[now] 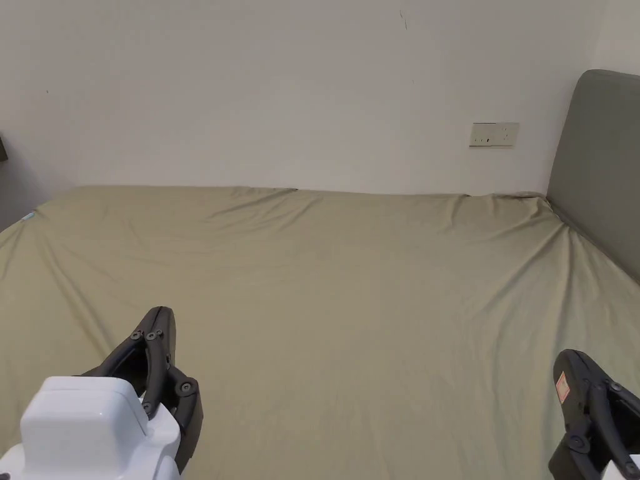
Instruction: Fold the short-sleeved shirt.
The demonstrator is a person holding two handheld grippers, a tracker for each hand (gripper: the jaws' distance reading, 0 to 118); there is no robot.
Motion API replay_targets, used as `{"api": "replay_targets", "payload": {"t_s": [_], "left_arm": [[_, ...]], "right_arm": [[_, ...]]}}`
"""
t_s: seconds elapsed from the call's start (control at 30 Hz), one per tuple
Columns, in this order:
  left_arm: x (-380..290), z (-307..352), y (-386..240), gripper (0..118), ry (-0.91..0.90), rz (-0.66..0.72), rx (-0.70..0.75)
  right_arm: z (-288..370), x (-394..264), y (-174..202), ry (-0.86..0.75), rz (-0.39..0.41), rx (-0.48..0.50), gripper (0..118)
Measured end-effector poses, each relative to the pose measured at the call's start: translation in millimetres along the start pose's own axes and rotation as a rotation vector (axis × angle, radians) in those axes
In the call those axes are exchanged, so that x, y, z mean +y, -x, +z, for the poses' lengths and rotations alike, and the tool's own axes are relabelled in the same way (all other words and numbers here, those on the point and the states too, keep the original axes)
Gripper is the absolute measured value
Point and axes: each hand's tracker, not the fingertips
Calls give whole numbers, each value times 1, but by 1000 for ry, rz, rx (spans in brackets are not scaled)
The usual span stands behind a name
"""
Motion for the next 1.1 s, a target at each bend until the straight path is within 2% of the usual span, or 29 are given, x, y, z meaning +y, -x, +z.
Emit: {"api": "replay_targets", "payload": {"t_s": [1.1], "left_arm": [[2,-1,10,0,9,7,16]], "right_arm": [[-3,7,12,-12,25,23,1]]}}
